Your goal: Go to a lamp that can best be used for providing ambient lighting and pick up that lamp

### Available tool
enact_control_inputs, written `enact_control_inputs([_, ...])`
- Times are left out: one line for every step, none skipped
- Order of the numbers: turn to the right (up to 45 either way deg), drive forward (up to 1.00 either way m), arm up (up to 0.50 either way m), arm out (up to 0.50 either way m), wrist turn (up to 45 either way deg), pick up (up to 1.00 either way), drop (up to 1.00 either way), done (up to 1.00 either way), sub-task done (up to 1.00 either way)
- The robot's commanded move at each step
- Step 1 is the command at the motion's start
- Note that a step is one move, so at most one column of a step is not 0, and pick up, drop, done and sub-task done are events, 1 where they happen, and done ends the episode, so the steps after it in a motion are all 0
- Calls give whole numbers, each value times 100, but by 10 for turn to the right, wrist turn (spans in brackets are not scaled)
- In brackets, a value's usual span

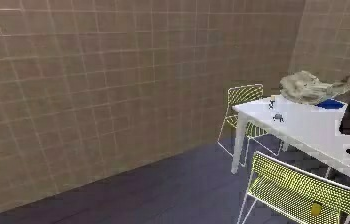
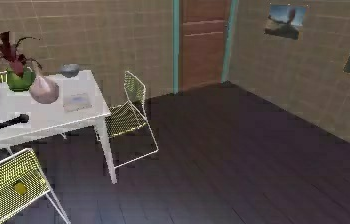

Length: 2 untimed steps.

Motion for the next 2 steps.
enact_control_inputs([0,60,0,0,0,0,0,0,0])
enact_control_inputs([-450,0,0,0,0,0,0,0,0])
